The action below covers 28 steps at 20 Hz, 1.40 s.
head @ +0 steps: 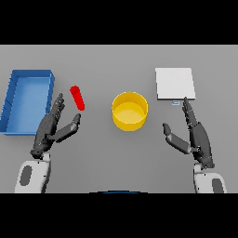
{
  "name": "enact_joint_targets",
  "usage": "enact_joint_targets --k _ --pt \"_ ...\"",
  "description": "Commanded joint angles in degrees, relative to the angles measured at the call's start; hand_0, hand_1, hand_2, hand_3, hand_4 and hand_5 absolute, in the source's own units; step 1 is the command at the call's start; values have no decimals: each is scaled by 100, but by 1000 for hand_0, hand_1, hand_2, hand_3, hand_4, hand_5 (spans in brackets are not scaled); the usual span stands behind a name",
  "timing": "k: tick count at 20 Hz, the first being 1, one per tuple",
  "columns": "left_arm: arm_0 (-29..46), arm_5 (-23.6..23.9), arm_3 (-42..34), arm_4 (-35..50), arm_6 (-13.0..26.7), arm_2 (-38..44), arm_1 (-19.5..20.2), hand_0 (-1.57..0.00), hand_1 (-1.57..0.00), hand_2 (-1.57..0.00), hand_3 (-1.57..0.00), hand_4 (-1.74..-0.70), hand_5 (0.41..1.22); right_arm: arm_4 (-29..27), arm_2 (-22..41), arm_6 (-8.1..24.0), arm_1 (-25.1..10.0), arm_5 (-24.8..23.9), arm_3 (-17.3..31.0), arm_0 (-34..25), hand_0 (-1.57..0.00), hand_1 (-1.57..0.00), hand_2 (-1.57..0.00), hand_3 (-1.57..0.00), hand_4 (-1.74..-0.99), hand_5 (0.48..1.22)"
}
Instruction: Pick up the red beaker and tilt it to pour out 1 green nut into yellow bowl. Pick up the yellow bowl and place it on the metallic measuring scale.
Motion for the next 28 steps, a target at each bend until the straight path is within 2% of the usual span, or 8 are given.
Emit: enact_joint_targets --k 1,4,6,15,23,26,27,28 --pt "-183 6 150 -1 -45 -7 -64 1 1 1 1 -1331 713 -20 -30 -8 -20 -1 -20 23 1 1 1 1 -1280 679" --pt "-575 20 664 -89 -64 46 -73 1 1 1 1 -1377 738 -53 -68 158 21 -46 11 -148 1 1 1 1 -1304 678" --pt "-907 78 1049 -77 -88 201 -49 1 1 1 1 -1382 739 -34 -62 72 7 -44 -9 -59 1 1 1 1 -1312 681" --pt "-1931 182 2653 -88 -450 558 -133 1 1 1 1 -1323 712 -150 -161 165 12 -41 87 -128 1 1 1 1 -1338 688" --pt "-2565 188 3441 -127 -668 696 -132 1 1 1 1 -1322 710 -142 -123 69 50 -40 19 -44 1 1 1 1 -1315 682" --pt "-2670 171 3636 -107 -970 750 -136 1 1 1 1 -1363 735 -205 -204 224 -5 -41 26 -154 1 1 1 1 -1298 682" --pt "-2740 234 3705 -99 -969 780 -184 1 1 -30 -3 -1389 752 -177 -194 222 -1 -68 3 -192 1 1 1 1 -1295 683" --pt "-2778 285 3734 -82 -1014 801 -241 -81 -84 -122 -75 -1416 770 -149 -190 259 -12 -71 31 -214 1 1 1 1 -1291 684"
